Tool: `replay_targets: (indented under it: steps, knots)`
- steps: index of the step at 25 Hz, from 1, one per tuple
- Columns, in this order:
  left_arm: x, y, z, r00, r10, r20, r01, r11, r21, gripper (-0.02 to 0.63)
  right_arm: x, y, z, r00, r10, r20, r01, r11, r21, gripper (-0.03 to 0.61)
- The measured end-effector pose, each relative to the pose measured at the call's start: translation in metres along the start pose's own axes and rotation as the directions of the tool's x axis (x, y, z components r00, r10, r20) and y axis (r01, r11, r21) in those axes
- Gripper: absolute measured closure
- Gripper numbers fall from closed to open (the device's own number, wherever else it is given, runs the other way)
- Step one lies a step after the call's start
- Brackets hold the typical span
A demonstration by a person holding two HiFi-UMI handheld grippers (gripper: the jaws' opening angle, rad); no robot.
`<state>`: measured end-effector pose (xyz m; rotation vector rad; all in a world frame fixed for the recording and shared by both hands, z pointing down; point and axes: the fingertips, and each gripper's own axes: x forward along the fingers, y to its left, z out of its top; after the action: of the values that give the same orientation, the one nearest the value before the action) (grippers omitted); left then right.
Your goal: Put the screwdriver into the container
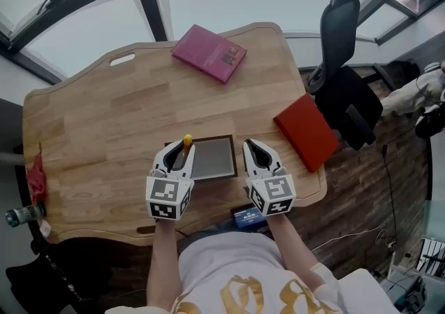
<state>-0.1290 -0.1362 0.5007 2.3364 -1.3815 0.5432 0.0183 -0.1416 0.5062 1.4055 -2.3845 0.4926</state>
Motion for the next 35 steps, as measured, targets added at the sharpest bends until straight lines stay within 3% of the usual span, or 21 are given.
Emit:
replay_targets:
  steps: [18, 26, 35]
  knots:
    - [0.022, -0.024, -0.027, 0.98, -0.115, -0.163, 0.135, 0.984, 0.115, 0.534, 0.014, -0.008, -0.012, 0.999, 0.004, -0.032, -0.003, 1.0, 0.03, 0.546]
    - [0.03, -0.044, -0.042, 0.941, -0.162, -0.297, 0.236, 0.943, 0.233, 0.534, 0.022, -0.012, -0.013, 0.999, 0.005, -0.036, -0.004, 0.999, 0.044, 0.545]
    - [0.039, -0.059, -0.052, 0.902, -0.194, -0.385, 0.304, 0.92, 0.248, 0.534, 0.02, -0.019, -0.014, 0.999, -0.008, -0.04, 0.01, 0.998, 0.06, 0.546]
